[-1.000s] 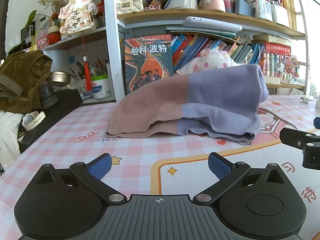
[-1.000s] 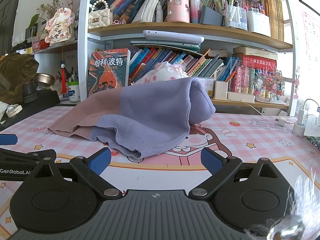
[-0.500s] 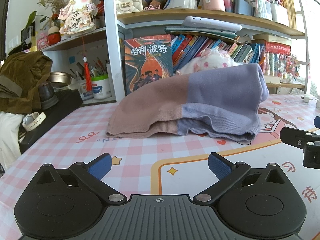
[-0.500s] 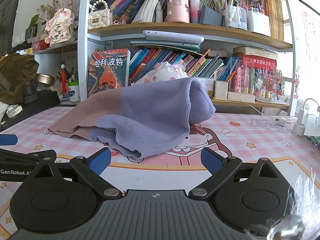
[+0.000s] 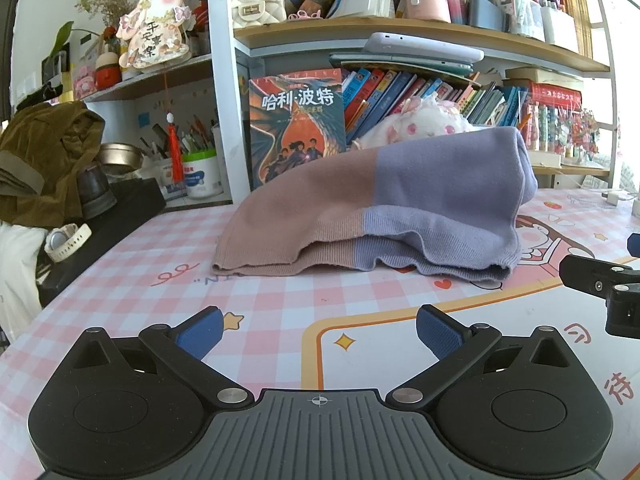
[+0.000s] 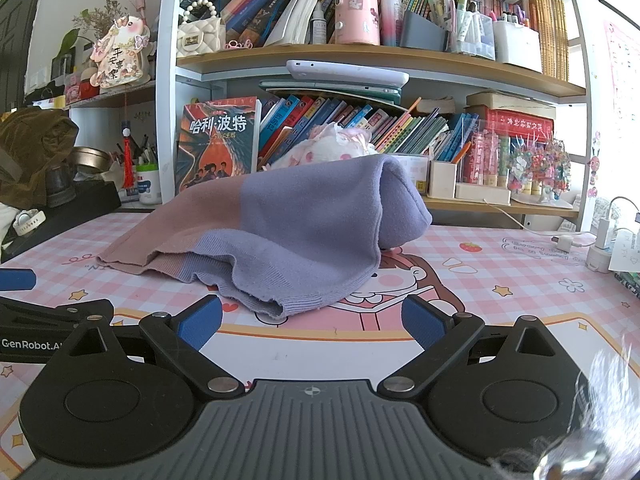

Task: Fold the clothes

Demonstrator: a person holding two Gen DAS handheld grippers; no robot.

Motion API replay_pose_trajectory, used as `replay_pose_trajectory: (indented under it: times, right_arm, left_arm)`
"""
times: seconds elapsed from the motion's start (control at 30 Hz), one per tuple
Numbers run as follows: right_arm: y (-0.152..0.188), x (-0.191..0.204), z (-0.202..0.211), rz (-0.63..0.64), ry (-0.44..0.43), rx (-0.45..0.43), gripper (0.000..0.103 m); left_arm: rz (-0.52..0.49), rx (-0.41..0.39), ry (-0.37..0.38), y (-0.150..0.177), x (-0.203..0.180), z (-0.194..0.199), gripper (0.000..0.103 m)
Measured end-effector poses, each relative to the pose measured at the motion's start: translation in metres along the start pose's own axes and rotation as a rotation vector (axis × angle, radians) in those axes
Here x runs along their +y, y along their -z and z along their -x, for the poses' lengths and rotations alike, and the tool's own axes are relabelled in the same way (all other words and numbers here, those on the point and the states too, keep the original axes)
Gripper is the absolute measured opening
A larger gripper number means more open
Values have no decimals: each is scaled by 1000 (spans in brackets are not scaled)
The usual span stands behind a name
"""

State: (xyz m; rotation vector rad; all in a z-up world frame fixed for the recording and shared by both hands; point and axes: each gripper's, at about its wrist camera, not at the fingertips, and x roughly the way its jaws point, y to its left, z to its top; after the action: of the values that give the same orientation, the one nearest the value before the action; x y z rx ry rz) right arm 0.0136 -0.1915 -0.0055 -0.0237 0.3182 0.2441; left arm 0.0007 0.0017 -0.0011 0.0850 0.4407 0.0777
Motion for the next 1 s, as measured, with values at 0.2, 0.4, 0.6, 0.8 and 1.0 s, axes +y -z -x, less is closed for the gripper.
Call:
replay_pose_trajectory:
  times: [0.2,0.4,0.6,0.8,1.0]
  right_arm:
    - [0,0,0,0,-1,1,97]
    - [1,0,0,1,-3,2,97]
    - [1,0,0,0,-3,0,97]
    - [1,-1,1,-5,-7,-2,97]
    - [0,-3,0,-16,-15,1,97]
  left_arm:
    - [2,2,1,0,0,0,103]
    - [4,1,1,0,0,-1,103]
    - [4,-2,-4,1,0,0,103]
    - [10,0,-7,1,0,0,103]
    - [34,-3,-6,0,5,0,103]
